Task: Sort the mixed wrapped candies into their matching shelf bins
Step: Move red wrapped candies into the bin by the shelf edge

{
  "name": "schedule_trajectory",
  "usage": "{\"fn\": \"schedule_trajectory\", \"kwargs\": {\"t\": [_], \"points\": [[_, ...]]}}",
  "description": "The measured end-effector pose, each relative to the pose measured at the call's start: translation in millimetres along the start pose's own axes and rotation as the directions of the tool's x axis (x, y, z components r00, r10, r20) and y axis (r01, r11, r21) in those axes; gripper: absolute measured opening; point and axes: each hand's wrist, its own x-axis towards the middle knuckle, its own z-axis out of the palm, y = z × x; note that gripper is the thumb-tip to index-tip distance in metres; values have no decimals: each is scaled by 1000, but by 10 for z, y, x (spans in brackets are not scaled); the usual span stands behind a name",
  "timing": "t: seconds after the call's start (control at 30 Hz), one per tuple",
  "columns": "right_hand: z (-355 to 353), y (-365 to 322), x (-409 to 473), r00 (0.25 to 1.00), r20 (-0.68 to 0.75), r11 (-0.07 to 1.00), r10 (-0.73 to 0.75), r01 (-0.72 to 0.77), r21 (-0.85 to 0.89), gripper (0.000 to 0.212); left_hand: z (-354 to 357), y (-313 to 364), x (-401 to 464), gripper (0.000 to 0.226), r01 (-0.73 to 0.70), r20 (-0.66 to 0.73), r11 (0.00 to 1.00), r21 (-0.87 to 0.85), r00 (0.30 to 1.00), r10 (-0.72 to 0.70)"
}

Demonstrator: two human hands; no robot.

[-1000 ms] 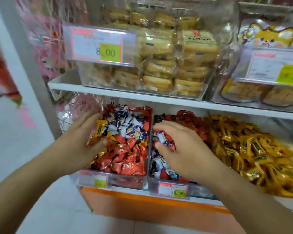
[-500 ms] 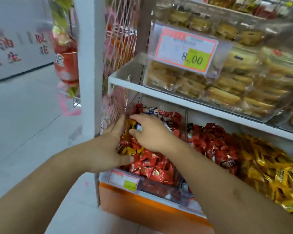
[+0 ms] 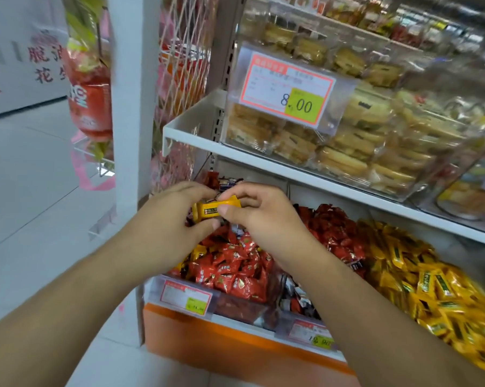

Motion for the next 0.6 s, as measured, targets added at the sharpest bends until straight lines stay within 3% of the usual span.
{"fn": "schedule_trajectory", "kwargs": {"t": [0.07,0.2,0.33,0.43,0.6], "points": [[-32,-25,-75,1000,26,995,15,-18,102,12,-19,51,-1,15,33,-6,999,-21,999,-33],[-64,70,-72,998,2,977,67,-66,200,27,-91,112,12,8,130,-61,991,-19,990,-130],[18,242,-10,999,20,989,-30,33,-145,30,-118,118,-13,11,210,-39,977,36,977,-208],[132,293,97,992,112,900,-54,97,-425,28,-99,96,-13,15,236,-22,972,16,972,-236],[256,377,294,987,158,809,-35,121,-576,28,-85,21,-10,13,270,21,962,-30,963,-270]]}}
